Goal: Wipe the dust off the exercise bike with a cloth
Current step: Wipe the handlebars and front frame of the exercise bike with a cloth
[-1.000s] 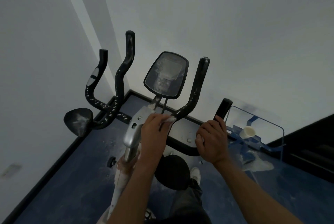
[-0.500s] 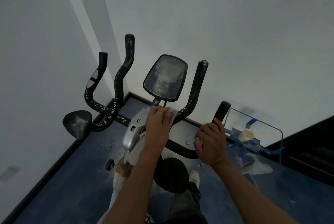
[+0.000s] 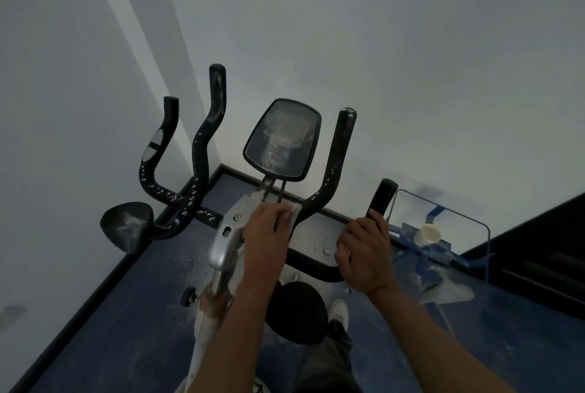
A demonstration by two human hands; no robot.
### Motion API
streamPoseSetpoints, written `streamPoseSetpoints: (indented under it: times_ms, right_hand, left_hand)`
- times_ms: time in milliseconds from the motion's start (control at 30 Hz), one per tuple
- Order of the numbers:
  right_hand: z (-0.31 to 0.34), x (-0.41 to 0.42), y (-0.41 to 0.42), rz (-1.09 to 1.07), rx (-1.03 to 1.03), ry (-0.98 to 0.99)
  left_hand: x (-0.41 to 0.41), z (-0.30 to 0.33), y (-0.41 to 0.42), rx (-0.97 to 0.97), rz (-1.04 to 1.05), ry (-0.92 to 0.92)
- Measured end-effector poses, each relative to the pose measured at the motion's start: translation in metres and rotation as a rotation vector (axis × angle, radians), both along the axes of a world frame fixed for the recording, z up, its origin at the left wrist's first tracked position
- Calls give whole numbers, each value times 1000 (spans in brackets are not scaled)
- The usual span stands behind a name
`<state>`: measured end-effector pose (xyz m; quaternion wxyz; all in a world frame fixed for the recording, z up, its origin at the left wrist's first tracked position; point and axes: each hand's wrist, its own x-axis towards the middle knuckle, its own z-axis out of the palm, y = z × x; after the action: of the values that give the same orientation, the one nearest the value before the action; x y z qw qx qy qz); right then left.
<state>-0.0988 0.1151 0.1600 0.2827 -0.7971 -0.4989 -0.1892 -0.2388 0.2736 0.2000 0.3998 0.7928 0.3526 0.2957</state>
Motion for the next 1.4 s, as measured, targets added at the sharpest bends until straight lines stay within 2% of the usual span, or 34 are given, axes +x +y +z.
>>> streamPoseSetpoints:
  times_ms: [200,300,433,500,600,733,833,933,1067,1167,1267,1333,1400]
  right_hand:
    - [1,1,1,5,-1,-1]
    - [1,1,1,-1,-5,1]
    - [1,0,0,-5,-7,1]
    - [1,1,1,-5,-13,7]
    - [0,0,1,-4,-7,3]
    - [0,1,0,-1,-9,5]
    - [2,1,0,0,-8,-1]
    - [1,0,0,-2,-6,1]
    - [0,1,0,0,-8,1]
    - [0,0,0,1,-6,-7]
    - [0,1,0,7,-1,-5]
    - [1,1,0,6,2,-3]
    - [0,1,0,4,-5,1]
  left_hand:
    - [14,16,-4,18,-14,-107]
    - [15,9,-11,60,-61,-49]
    - [0,4,-5,-13,-36,-54]
    - [11,11,3,55,-23,-63]
    - [30,18,9,124,-117,-53]
    - [21,8,14,-42,-65,-8]
    - [18,13,21,-41,-71,12]
    - [27,28,21,-60,-107,-68]
    - [26,15,18,-60,-125,6]
    - [28,17,21,-60,-59,-21]
    - [39,31,18,-15,-126,-65]
    - [42,28,15,28,-175,-44]
    - [37,18,15,-21,-132,-6]
